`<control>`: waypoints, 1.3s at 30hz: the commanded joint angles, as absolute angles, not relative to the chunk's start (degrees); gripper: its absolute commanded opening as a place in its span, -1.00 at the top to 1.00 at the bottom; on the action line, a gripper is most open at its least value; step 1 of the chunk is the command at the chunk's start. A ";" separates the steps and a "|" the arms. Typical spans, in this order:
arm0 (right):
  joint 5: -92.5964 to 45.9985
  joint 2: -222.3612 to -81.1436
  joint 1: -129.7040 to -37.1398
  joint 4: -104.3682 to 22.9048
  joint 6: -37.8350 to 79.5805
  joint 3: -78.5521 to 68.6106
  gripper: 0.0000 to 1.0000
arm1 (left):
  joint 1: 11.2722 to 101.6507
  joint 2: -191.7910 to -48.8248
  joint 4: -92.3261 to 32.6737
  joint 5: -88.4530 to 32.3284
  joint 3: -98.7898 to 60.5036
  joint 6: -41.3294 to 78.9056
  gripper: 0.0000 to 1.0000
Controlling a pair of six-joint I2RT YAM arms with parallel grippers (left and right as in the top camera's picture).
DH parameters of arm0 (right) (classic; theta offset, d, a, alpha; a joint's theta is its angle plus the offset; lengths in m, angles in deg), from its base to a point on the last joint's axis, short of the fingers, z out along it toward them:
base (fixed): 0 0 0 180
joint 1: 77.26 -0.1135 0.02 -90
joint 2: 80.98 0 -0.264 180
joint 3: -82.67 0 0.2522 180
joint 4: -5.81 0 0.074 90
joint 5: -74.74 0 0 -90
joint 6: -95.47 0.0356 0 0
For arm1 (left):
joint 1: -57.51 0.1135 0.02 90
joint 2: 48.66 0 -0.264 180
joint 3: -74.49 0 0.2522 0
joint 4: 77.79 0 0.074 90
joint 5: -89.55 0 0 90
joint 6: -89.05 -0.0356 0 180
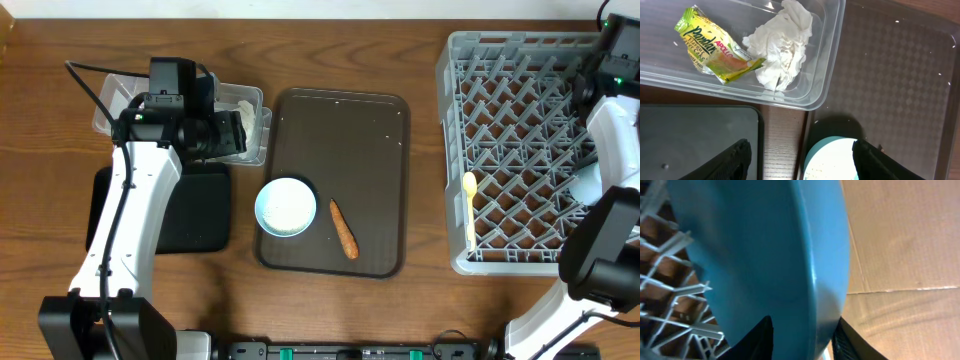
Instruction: Sort waste into correct bins and load items into the dishwasher rack
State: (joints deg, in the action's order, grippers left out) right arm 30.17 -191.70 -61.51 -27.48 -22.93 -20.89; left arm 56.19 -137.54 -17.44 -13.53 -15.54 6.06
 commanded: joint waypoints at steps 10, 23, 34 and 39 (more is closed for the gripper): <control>-3.70 -177.82 -62.97 -31.89 -19.39 -19.71 -0.17 | 56.32 -137.54 -17.12 -12.78 -16.00 5.27 -0.35; -22.37 -175.61 -74.54 -45.05 -7.76 -19.69 -0.15 | 56.32 -137.54 -17.12 -12.78 -16.00 5.27 -0.35; -22.94 -177.58 -91.19 -50.91 -0.33 -19.47 -0.32 | 56.32 -137.54 -17.09 -12.78 -16.00 5.27 -0.35; -24.58 -181.29 -98.45 -58.40 -0.33 -19.47 -0.45 | 56.32 -137.54 -16.48 -12.76 -16.00 5.27 -0.35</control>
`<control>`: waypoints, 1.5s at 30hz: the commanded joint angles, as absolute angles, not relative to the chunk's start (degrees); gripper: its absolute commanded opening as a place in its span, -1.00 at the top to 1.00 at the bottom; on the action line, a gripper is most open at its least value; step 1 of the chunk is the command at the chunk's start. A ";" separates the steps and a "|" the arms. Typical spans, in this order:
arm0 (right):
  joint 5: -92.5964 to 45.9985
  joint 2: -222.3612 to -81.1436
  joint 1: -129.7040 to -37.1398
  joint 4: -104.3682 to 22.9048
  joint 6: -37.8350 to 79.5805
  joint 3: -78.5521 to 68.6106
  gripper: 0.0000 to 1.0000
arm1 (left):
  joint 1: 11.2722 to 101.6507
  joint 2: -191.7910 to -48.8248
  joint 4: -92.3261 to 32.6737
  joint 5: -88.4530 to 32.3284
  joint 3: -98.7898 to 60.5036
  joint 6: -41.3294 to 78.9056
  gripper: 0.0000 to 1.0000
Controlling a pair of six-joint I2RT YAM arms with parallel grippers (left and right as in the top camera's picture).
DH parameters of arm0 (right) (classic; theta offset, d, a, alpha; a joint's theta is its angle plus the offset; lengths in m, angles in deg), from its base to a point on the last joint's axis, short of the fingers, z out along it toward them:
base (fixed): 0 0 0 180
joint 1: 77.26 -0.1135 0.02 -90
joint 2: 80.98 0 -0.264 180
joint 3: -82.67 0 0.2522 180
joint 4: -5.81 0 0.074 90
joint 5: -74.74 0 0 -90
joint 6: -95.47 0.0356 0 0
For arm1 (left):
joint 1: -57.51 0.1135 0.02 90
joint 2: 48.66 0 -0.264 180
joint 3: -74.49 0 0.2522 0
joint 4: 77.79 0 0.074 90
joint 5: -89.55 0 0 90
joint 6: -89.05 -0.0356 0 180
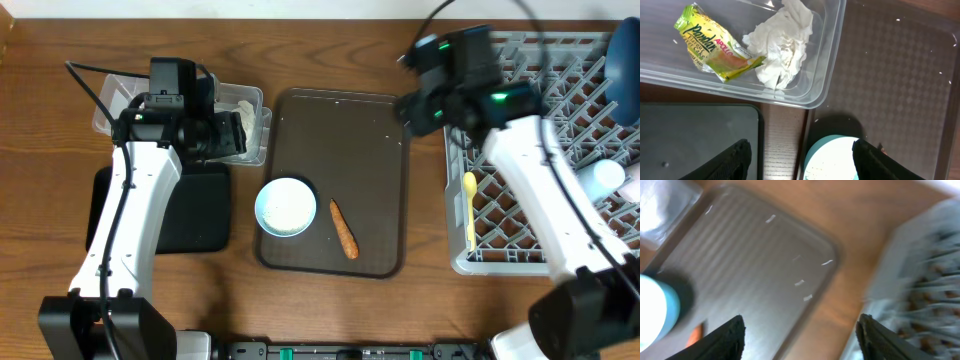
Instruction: Sort waste into correct bins and load items into the dishwasher rack
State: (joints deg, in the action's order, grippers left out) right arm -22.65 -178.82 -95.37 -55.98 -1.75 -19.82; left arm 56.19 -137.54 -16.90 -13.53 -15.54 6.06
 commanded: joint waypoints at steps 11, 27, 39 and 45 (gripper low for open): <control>-27.77 -189.34 -105.81 -61.18 3.28 -19.47 -0.58 | 55.01 -137.54 -13.97 -14.25 -16.00 5.55 -0.35; -15.16 -190.12 -107.43 -57.68 15.74 -19.47 -0.57 | 49.17 -138.57 -10.12 -14.49 -16.00 7.94 -0.35; -12.91 -189.95 -98.03 -58.42 19.63 -19.49 -0.57 | 37.04 -146.07 -12.26 -13.22 -16.00 14.56 -0.36; -12.91 -189.95 -96.72 -58.93 19.58 -19.49 -0.58 | 33.46 -151.51 -12.48 -12.76 -16.00 21.09 -0.36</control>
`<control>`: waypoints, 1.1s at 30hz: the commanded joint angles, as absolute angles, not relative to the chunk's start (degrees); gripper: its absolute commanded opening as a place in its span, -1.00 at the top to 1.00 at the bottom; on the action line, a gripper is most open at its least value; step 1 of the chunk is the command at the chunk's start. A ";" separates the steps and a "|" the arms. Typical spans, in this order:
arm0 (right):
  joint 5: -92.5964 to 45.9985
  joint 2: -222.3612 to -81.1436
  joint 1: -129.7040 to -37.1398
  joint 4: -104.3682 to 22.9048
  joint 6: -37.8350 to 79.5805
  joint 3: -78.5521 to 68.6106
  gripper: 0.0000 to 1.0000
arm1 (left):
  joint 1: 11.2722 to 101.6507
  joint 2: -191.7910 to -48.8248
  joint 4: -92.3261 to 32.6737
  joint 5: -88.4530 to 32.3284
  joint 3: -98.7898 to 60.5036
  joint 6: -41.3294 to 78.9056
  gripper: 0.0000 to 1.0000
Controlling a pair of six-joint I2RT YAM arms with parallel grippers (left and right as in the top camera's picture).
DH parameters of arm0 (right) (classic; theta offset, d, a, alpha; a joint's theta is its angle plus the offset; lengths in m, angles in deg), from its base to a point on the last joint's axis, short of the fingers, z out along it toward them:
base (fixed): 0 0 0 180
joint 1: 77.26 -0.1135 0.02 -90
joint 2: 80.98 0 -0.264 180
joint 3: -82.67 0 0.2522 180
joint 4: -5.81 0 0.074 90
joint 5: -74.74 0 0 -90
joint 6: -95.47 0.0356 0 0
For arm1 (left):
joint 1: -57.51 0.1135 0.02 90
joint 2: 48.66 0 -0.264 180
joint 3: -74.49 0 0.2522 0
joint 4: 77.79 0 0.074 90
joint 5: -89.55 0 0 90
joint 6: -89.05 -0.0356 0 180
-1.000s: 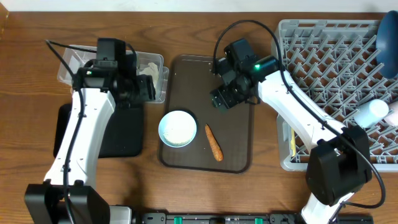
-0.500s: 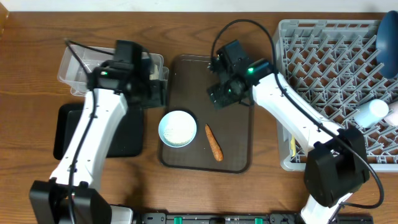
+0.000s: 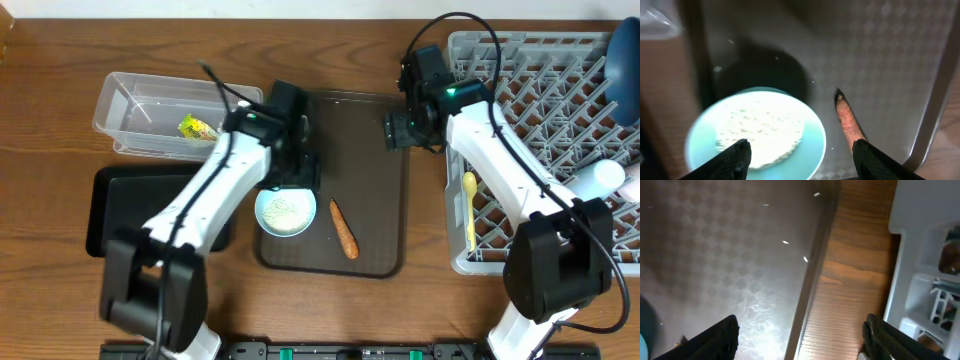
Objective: Sort waste into correct bins and load items into the dishwasher rack
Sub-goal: 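Grasp white bowl of rice with left gripper and lift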
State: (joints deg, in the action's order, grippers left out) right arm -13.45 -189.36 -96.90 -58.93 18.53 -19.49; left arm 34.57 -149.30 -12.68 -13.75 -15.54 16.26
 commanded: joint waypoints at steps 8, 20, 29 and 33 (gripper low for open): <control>-12.91 -189.95 -96.79 -58.88 19.58 -19.49 -0.61 | 31.21 -156.67 -13.73 -10.66 -16.00 26.03 -0.35; -12.88 -189.95 -96.79 -58.91 19.08 -19.49 -0.62 | 29.54 -162.04 -16.22 -9.79 -16.00 26.60 0.08; -12.91 -189.95 -96.79 -58.93 19.04 -19.49 -0.62 | 29.57 -162.04 -16.57 -9.79 -16.00 26.60 0.63; -12.91 -189.95 -96.77 -58.95 18.67 -19.49 -0.62 | 29.57 -162.02 -16.57 -9.77 -16.00 26.58 0.85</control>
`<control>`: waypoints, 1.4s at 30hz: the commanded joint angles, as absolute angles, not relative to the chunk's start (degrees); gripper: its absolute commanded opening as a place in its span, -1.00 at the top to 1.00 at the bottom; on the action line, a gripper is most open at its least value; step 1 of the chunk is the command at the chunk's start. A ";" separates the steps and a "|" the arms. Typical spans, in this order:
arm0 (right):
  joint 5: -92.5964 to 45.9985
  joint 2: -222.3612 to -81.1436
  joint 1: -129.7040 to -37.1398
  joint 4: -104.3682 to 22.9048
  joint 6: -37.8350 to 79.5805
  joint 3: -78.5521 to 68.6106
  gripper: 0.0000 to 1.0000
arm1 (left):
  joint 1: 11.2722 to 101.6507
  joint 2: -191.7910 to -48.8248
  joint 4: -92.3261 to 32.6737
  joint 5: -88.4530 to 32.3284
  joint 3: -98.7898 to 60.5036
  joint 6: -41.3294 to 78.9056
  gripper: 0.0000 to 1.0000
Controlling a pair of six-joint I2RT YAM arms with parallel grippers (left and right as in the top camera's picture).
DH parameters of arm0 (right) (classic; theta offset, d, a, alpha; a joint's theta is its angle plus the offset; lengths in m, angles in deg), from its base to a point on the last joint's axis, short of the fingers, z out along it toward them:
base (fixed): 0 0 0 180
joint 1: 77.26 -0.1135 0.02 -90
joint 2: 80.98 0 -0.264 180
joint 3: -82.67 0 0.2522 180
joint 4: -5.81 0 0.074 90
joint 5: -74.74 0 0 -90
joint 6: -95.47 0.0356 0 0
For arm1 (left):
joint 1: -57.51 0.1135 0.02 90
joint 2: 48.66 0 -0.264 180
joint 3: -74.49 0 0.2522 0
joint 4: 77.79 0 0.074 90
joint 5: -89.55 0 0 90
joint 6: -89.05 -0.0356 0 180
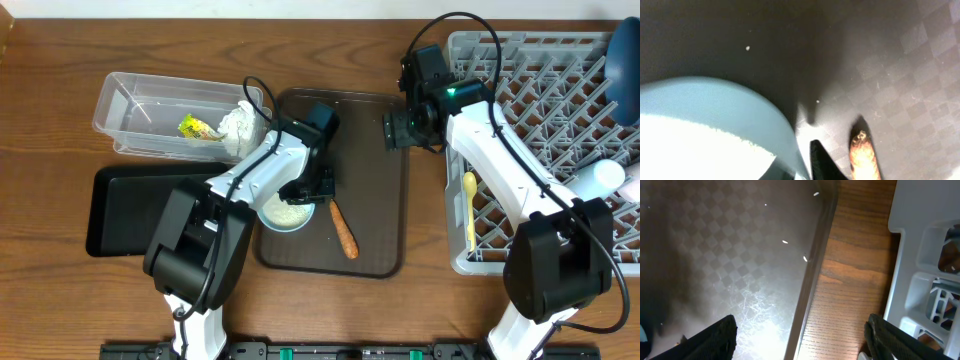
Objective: Sort waste into correct bins and load items into the dishwasher rack
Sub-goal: 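Grasp white bowl of rice with left gripper and lift, then tip white bowl with left gripper, pouring rice onto black tray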
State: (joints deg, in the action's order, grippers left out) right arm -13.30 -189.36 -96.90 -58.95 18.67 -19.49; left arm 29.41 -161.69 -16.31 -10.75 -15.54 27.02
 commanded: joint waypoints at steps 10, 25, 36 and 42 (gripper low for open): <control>-12.86 -189.95 -96.72 -58.95 18.01 -19.49 -0.63 | 29.81 -157.10 -16.07 -6.45 -16.02 24.33 0.88; -12.45 -189.95 -96.72 -59.17 17.40 -19.49 -0.62 | 47.05 -140.86 -11.37 -9.29 -16.02 21.01 0.88; -12.03 -189.95 -96.72 -59.58 17.38 -19.49 -0.63 | 69.61 -140.38 -11.83 -33.81 -13.85 9.01 0.88; -12.03 -189.95 -96.72 -59.58 17.38 -19.49 -0.63 | 79.84 -140.38 -13.51 -46.84 -9.29 2.56 0.88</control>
